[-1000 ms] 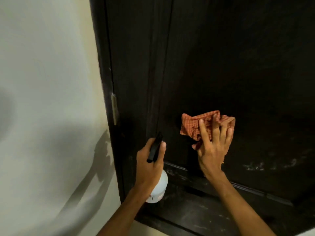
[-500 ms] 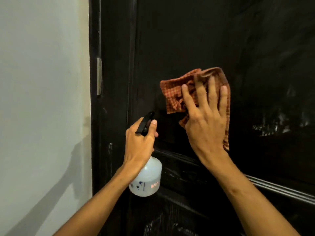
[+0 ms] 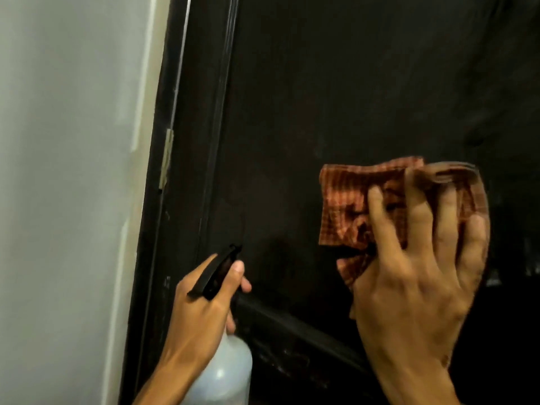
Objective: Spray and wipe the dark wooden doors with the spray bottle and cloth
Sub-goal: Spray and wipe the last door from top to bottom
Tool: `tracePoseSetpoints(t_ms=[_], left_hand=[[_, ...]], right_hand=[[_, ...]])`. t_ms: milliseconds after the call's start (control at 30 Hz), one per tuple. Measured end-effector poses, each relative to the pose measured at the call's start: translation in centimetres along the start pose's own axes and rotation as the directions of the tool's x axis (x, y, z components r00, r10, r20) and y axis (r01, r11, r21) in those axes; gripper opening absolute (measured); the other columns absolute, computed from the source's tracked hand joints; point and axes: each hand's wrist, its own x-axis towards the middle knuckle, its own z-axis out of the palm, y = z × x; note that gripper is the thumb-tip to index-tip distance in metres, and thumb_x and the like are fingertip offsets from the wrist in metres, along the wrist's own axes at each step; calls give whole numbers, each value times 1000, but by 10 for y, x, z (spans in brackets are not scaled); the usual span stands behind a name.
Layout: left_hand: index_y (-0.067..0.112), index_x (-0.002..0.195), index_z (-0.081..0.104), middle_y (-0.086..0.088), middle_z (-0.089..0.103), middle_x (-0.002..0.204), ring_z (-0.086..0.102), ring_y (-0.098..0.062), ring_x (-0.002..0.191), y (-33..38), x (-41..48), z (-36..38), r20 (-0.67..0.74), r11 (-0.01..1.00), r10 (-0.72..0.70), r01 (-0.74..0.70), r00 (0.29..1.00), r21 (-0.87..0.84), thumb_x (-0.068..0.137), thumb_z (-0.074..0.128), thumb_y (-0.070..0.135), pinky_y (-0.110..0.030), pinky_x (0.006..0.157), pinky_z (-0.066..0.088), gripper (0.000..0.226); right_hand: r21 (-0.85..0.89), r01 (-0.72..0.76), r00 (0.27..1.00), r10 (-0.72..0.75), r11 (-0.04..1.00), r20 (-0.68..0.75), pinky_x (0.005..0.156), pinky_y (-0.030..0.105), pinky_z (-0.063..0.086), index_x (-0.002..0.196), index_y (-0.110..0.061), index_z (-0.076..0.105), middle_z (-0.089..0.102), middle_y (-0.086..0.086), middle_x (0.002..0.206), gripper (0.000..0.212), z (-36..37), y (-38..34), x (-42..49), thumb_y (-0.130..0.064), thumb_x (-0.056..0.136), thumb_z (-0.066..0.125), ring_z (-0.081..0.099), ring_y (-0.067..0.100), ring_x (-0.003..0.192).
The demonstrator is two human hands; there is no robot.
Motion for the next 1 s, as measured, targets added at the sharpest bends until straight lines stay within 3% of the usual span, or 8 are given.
tracePoseSetpoints(t_ms=[133,233,333,567,733,867,933,1000], left_hand=[[20,76,75,-24,57,50,50,-27,38,41,-2,-11,26,994,-111,111,993,7,91,66,48,-30,50,47,33],[20,75,73,-14,62,52,47,-27,36,59,-4,-15,32,994,-101,103,994,-47,88,67,54,-35,45,43,36],[24,76,71,-7,69,61,49,-26,34,66,-8,-27,31,997,-52,53,998,-63,82,63,59,-34,40,41,36],[11,78,71,2,60,48,49,-1,35,95,-25,-48,65,996,-85,86,994,-7,97,67,17,-18,42,40,20],[15,80,70,3,66,57,58,1,45,118,-19,-42,59,998,-64,62,996,32,95,65,34,-13,55,45,25],[19,80,68,7,69,65,63,-4,49,128,-10,-42,43,994,-105,103,994,46,89,58,49,-12,54,45,33],[24,80,68,8,69,67,63,-5,50,127,-8,-44,32,991,-119,116,992,63,90,58,53,-15,55,46,32],[30,87,68,8,72,75,64,-9,55,125,-7,-47,29,989,-107,104,994,101,93,57,60,-23,59,50,33]], right_hand=[[-22,77,997,-77,997,19,123,59,17,148,-21,56,39,15,162,56,-17,-2,12,-25,92,53,30,42,151],[-42,56,998,-55,998,31,121,59,21,148,-20,56,46,18,156,53,-34,3,27,-32,103,30,36,42,147],[-94,114,993,-111,989,37,119,62,24,149,-17,54,42,20,159,62,-49,5,34,-33,90,44,34,43,148],[-73,172,967,-154,982,204,119,66,19,152,-16,49,32,20,164,75,-82,7,48,-35,80,41,26,47,150],[-36,186,950,-170,982,263,123,64,13,152,-15,50,32,21,164,72,-82,10,79,-40,84,44,20,45,153],[-16,329,909,-312,944,278,123,62,16,146,-14,57,42,24,157,84,-63,0,69,-22,66,82,28,46,150],[56,503,801,-490,862,343,125,58,14,148,-15,52,45,21,156,87,-47,-10,61,-23,65,76,24,40,153],[95,504,790,-503,858,351,126,55,12,149,-17,51,47,18,155,76,-42,-21,82,-26,74,61,23,35,154]])
